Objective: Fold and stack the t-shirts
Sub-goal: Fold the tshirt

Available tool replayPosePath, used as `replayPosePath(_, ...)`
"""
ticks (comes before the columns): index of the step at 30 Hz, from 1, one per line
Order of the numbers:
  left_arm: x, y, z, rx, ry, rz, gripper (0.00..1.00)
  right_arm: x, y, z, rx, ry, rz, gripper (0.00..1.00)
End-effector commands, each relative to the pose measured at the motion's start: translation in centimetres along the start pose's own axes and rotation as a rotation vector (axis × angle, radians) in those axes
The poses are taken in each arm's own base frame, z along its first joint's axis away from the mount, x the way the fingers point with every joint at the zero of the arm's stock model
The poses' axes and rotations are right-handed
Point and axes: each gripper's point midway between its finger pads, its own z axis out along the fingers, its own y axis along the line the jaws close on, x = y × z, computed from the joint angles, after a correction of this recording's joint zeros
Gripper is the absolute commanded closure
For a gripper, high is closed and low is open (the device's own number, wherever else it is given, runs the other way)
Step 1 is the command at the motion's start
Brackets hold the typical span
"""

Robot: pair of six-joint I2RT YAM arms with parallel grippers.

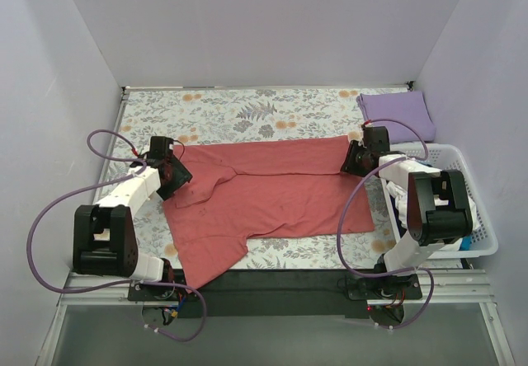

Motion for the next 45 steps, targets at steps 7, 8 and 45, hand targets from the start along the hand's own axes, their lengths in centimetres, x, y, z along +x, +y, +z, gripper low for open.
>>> replayPosePath(7, 0.0, 0.1, -1.1, 0.035, -0.019, 0.015, 0.41, -2.9, 1.8, 0.0, -0.066, -0.062, -0.003, 0.67)
replayPosePath(8, 0.1, 0.1, -1.1, 0.035, -0.017, 0.017, 0.41, -2.8, 1.8, 0.1, -0.069, -0.057, -0.002, 0.68)
replayPosePath(45, 0.5, 0.6, -0.2, -0.015, -0.028, 0.084, 0.4, -0.1, -0.1, 0.8, -0.006, 0.008, -0.032, 0.99)
